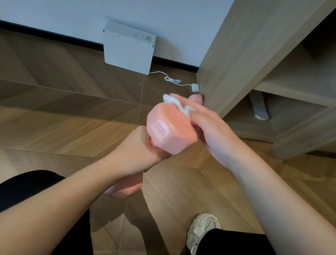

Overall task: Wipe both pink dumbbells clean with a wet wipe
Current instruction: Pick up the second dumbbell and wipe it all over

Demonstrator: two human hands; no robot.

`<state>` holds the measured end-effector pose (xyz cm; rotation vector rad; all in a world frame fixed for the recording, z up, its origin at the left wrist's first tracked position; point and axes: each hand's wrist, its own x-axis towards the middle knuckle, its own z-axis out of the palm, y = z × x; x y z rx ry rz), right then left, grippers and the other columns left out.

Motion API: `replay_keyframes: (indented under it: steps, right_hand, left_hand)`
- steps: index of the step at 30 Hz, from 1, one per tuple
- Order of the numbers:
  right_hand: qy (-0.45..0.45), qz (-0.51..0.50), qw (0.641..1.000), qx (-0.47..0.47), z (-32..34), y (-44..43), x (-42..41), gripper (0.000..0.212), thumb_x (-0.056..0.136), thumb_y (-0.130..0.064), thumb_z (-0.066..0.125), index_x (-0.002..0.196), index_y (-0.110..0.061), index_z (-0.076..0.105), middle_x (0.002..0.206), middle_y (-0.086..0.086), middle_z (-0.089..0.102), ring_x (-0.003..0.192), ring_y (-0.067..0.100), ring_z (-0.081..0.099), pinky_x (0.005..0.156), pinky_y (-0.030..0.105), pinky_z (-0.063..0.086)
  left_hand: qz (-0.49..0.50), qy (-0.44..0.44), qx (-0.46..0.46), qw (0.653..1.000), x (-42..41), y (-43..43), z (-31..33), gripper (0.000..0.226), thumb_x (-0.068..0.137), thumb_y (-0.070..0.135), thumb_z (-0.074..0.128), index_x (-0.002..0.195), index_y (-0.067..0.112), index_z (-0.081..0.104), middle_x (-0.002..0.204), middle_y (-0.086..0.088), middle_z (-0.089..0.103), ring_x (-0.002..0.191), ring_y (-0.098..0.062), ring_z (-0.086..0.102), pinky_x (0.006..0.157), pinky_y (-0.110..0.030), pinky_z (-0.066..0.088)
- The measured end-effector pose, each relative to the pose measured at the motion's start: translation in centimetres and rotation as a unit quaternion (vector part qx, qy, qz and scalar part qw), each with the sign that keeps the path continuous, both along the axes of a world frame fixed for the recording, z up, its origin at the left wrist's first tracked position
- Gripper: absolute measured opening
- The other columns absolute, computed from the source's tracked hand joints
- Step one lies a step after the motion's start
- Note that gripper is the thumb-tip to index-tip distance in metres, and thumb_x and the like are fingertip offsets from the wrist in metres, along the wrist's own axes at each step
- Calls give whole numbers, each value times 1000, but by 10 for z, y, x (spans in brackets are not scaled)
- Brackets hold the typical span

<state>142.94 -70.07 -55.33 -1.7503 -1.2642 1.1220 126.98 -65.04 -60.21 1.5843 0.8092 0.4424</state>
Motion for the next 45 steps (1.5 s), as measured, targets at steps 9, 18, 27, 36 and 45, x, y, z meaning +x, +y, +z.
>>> replay_keyframes:
  steps: [9,18,27,36,45]
  right_hand:
    - [-63,22,993,93,17,-3,-11,42,101,-3,40,121,-25,69,97,-39,64,107,-18,53,93,9,40]
    - [-129,82,973,172,10,-19,-13,54,96,2,36,130,-37,51,138,-23,50,141,-1,32,122,46,17]
    - [-112,15,992,50,4,-10,6,46,102,-6,37,130,-30,63,85,-9,63,76,1,51,74,16,44]
    - [-71,97,990,79,14,-9,-6,50,100,-1,34,121,-36,62,118,-39,57,124,-17,43,118,25,23]
    - [-54,34,995,75,6,-12,3,48,95,0,40,116,-34,66,86,-28,63,93,7,54,92,19,38]
  left_hand:
    - [22,63,63,996,-2,0,-6,41,69,36,61,79,-4,59,69,-16,60,64,-16,44,58,-38,43]
    - [95,38,-128,986,1,2,-5,4,80,5,60,80,1,61,47,-5,39,36,-17,30,41,-25,24]
    - [35,-1,-176,984,0,1,0,26,79,-5,55,62,11,44,45,-2,30,39,-16,23,45,-28,18]
    - [2,72,-171,983,1,-1,-4,11,80,0,60,78,7,52,48,-4,37,39,-16,28,43,-25,23]
    - [128,-98,-393,905,-2,16,-2,18,87,6,56,73,16,48,44,3,37,33,-10,32,37,-20,34]
